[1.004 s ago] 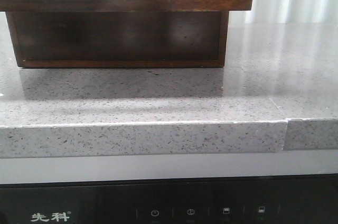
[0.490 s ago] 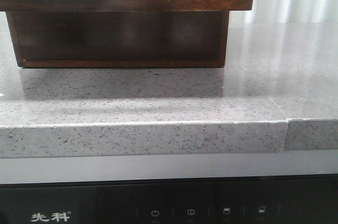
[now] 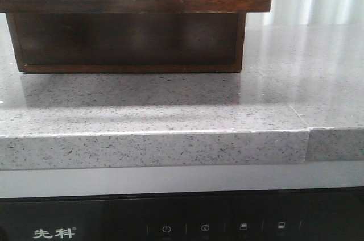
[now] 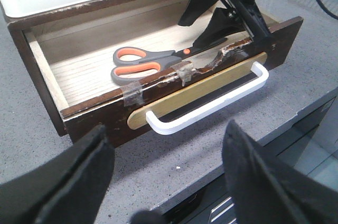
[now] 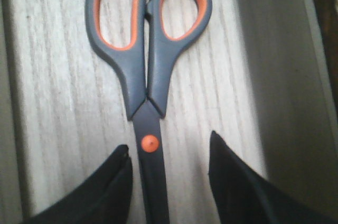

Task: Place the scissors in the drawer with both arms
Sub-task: 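Carry the scissors over the open drawer and release them inside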

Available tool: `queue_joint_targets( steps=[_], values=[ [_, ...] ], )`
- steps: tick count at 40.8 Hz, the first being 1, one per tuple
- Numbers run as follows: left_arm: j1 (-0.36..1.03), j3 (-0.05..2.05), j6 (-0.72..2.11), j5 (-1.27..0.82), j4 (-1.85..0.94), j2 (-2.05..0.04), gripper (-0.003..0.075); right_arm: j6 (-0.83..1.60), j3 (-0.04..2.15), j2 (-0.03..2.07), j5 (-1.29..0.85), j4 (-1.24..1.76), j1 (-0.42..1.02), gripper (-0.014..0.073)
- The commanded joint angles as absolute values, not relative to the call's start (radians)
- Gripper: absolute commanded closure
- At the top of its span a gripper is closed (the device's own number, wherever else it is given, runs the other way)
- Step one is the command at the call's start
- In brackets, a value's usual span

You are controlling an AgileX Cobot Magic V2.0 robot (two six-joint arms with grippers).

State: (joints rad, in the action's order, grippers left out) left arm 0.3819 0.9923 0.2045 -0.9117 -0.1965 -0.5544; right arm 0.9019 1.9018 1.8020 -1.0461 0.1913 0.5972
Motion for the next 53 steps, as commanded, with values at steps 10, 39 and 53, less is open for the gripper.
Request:
queue_joint_targets(
  steps=[10, 39, 53],
  values=[
    [0.391, 1.024, 0.196, -0.837, -0.217, -0.559, 0.028, 0.728, 1.935, 1.688, -0.987, 0.192, 0.59, 0.0213],
    [0.391, 1.024, 0.196, -0.837, -0.217, -0.559, 0.028, 0.195, 1.687, 1.2, -0.988, 0.188, 0.58, 0.0213],
    [0.391, 1.024, 0.196, -0.837, -0.217, -0.559, 0.028, 0.146, 1.287, 0.855, -0.908, 0.184, 0.58, 0.0213]
  ],
)
